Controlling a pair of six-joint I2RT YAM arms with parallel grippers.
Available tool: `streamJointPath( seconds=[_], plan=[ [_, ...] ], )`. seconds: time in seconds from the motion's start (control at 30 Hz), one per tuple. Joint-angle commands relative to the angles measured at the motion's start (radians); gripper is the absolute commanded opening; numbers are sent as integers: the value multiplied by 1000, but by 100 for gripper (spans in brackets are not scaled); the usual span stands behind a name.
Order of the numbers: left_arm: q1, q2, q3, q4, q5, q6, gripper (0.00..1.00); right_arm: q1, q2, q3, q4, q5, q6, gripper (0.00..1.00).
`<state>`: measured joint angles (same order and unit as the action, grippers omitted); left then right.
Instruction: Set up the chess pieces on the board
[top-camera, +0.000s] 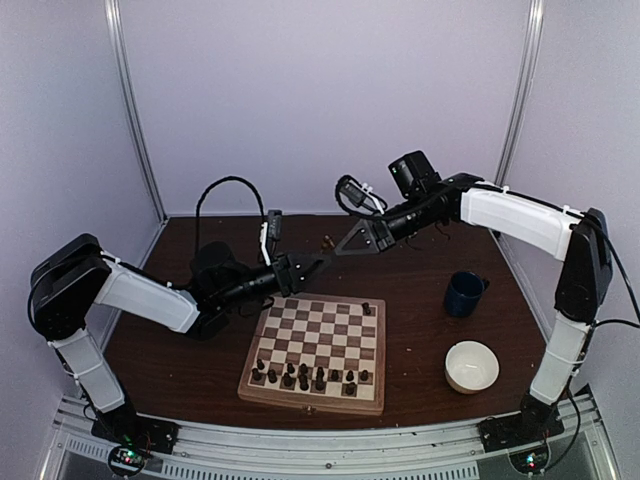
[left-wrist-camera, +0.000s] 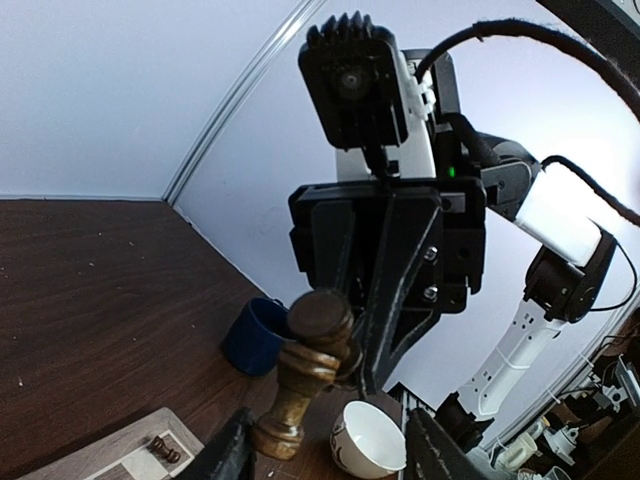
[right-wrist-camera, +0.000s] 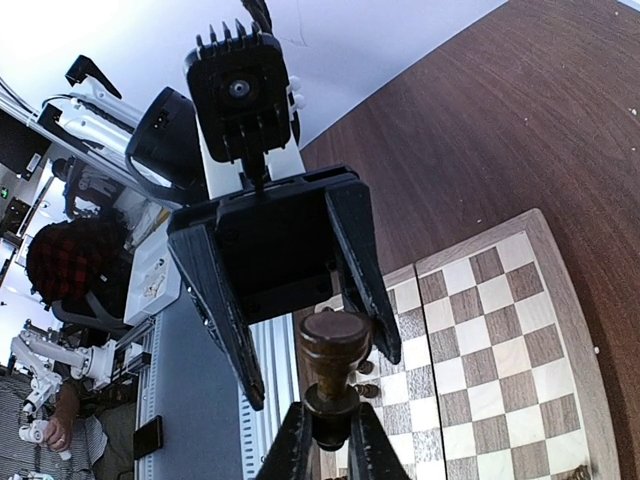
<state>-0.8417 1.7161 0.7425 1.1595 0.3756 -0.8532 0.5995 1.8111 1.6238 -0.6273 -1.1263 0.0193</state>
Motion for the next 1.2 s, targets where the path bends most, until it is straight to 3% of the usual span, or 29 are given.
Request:
streamJointPath(
  seconds=[0.0,0.73,0.97,1.17],
  plan=[
    [-3,-21,-11,69,-31,-1,48,-7,-47,-16,29,-13,11,5],
    [6,-47,-32,41,-70,-20,19,-18,-43,-45,57,-2,21,5],
    [9,-74,-18,-48,-75,7,12,-20,-40,-48,40,21,-3,5],
    [11,-128,7,-232,-79,54,6,-34,-42,-48,16,54,-41,5]
  ],
)
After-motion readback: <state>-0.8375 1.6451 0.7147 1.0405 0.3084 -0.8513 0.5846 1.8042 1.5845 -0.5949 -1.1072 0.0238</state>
